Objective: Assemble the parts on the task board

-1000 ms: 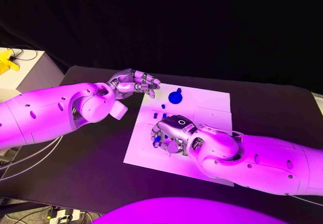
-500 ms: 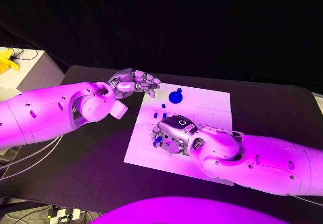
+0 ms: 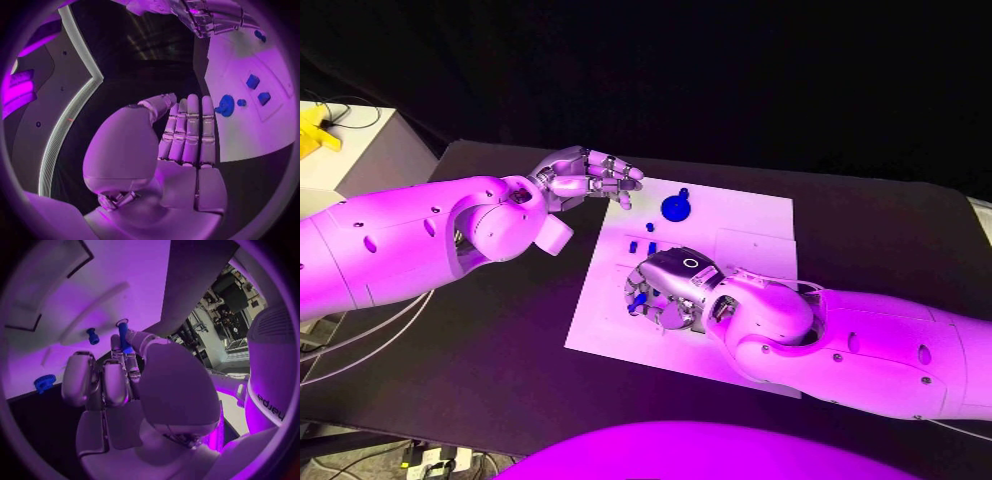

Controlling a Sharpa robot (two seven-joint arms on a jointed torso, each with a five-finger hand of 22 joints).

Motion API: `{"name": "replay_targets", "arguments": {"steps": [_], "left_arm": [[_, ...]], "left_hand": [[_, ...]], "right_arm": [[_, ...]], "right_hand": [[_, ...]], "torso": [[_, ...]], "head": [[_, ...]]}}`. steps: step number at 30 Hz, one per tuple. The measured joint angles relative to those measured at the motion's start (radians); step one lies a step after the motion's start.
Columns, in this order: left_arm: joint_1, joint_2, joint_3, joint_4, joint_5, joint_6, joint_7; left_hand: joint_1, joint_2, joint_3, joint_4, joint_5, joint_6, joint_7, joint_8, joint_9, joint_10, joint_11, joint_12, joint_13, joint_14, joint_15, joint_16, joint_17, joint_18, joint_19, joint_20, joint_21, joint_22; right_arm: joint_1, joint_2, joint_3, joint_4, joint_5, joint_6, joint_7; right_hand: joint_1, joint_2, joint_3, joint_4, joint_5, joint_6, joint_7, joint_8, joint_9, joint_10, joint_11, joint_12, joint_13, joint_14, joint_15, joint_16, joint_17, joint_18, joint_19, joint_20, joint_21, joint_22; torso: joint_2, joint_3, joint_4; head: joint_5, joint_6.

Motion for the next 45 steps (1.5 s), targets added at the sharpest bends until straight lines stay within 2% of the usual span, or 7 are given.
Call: {"name": "replay_targets", "arguments": {"steps": [12, 25, 32, 33, 35, 37, 45], "left_arm": [[0.000, 0.000, 0.000, 0.000, 0.000, 0.001, -0.001], [0.000, 0.000, 0.000, 0.000, 0.000, 0.003, -0.002], [0.000, 0.000, 0.000, 0.000, 0.000, 0.003, -0.003], [0.000, 0.000, 0.000, 0.000, 0.000, 0.003, -0.003], [0.000, 0.000, 0.000, 0.000, 0.000, 0.004, -0.003], [0.000, 0.000, 0.000, 0.000, 0.000, 0.004, -0.003], [0.000, 0.001, 0.000, 0.000, 0.000, 0.005, -0.004]], "left_hand": [[0.000, 0.000, 0.000, 0.000, 0.000, 0.000, 0.000, 0.000, 0.000, 0.000, 0.000, -0.003, 0.000, 0.000, 0.000, 0.000, 0.000, 0.000, 0.000, 0.000, 0.000, 0.000], [0.000, 0.000, 0.000, 0.000, 0.000, 0.000, 0.000, 0.000, 0.000, 0.000, 0.000, -0.003, 0.000, 0.000, 0.000, 0.000, 0.000, 0.000, 0.000, 0.000, 0.000, -0.001], [0.000, 0.000, 0.000, 0.000, 0.000, 0.000, 0.000, 0.000, 0.000, 0.000, 0.000, -0.003, 0.001, 0.000, 0.000, 0.000, 0.001, 0.000, 0.000, 0.000, 0.000, -0.002], [0.000, 0.000, 0.000, 0.000, 0.000, 0.000, 0.000, 0.000, 0.000, 0.000, 0.000, -0.003, 0.001, 0.000, 0.000, 0.000, 0.001, 0.000, 0.000, 0.000, 0.000, -0.002], [0.000, 0.000, 0.000, 0.000, 0.000, 0.000, 0.000, 0.000, 0.000, 0.000, 0.000, -0.003, 0.001, 0.000, 0.000, 0.000, 0.001, 0.000, 0.000, 0.000, 0.000, -0.002], [0.000, 0.000, 0.000, 0.000, 0.000, 0.000, 0.000, 0.000, 0.000, 0.000, 0.000, -0.003, 0.001, 0.000, 0.000, 0.000, 0.001, 0.000, 0.000, 0.000, 0.000, -0.002], [0.000, 0.000, 0.000, 0.000, 0.000, 0.000, 0.000, 0.000, 0.000, 0.000, 0.000, -0.003, 0.001, 0.000, 0.000, 0.000, 0.001, 0.000, 0.000, 0.000, 0.000, -0.002]], "right_arm": [[-0.005, -0.009, -0.004, 0.007, -0.001, 0.006, -0.007], [-0.005, -0.008, -0.003, 0.009, -0.003, 0.010, -0.016], [-0.005, -0.001, -0.003, 0.005, -0.008, 0.014, -0.023], [-0.005, 0.001, -0.002, 0.004, -0.008, 0.016, -0.024], [-0.004, 0.006, -0.002, 0.002, -0.010, 0.020, -0.026], [-0.004, 0.010, -0.002, -0.001, -0.012, 0.024, -0.028], [-0.003, 0.024, -0.002, -0.010, -0.015, 0.043, -0.034]], "right_hand": [[0.000, 0.000, 0.000, 0.000, -0.001, -0.002, -0.002, -0.003, -0.001, 0.000, 0.000, 0.000, 0.001, 0.000, 0.000, 0.000, 0.000, 0.000, 0.000, 0.000, 0.000, 0.000], [0.000, 0.000, 0.000, -0.003, -0.003, -0.004, -0.003, 0.001, 0.002, 0.000, 0.000, -0.001, 0.001, 0.000, 0.000, 0.000, 0.000, 0.000, 0.000, 0.000, 0.000, 0.000], [0.000, 0.000, 0.001, -0.004, 0.001, -0.005, 0.002, 0.001, 0.002, 0.000, 0.000, -0.003, 0.007, 0.000, 0.000, 0.000, -0.003, 0.000, 0.000, 0.000, -0.010, 0.000], [0.000, 0.000, 0.001, -0.004, 0.006, -0.010, 0.007, 0.001, 0.003, 0.000, 0.000, -0.007, 0.007, 0.000, 0.000, 0.000, -0.003, 0.000, 0.000, 0.000, -0.016, 0.000], [-0.019, -0.001, -0.002, -0.016, 0.054, -0.025, 0.020, -0.005, 0.006, 0.000, 0.000, -0.019, 0.009, 0.005, 0.005, 0.000, -0.006, 0.000, 0.001, 0.001, -0.030, 0.000], [-0.040, -0.010, 0.015, -0.046, 0.075, -0.044, 0.021, -0.016, 0.006, -0.002, -0.002, -0.028, 0.010, 0.005, 0.005, -0.001, -0.012, 0.000, 0.004, 0.004, -0.044, 0.000], [-0.070, -0.029, 0.017, -0.061, 0.086, -0.082, 0.025, -0.049, -0.011, -0.008, -0.009, -0.035, 0.010, 0.005, 0.013, -0.006, -0.018, 0.000, 0.003, 0.011, -0.061, 0.000]], "torso": [[0.000, -0.0001, 0.0002], [0.000, 0.0000, 0.0002], [0.000, 0.0000, 0.0001], [0.000, -0.0001, 0.0001], [0.000, -0.0001, 0.0001], [0.000, -0.0001, 0.0000], [0.000, -0.0003, 0.0006]], "head": [[0.000, -0.001], [-0.001, 0.000], [-0.001, 0.001], [-0.001, 0.001], [-0.002, 0.001], [-0.003, 0.001], [-0.005, 0.000]]}}
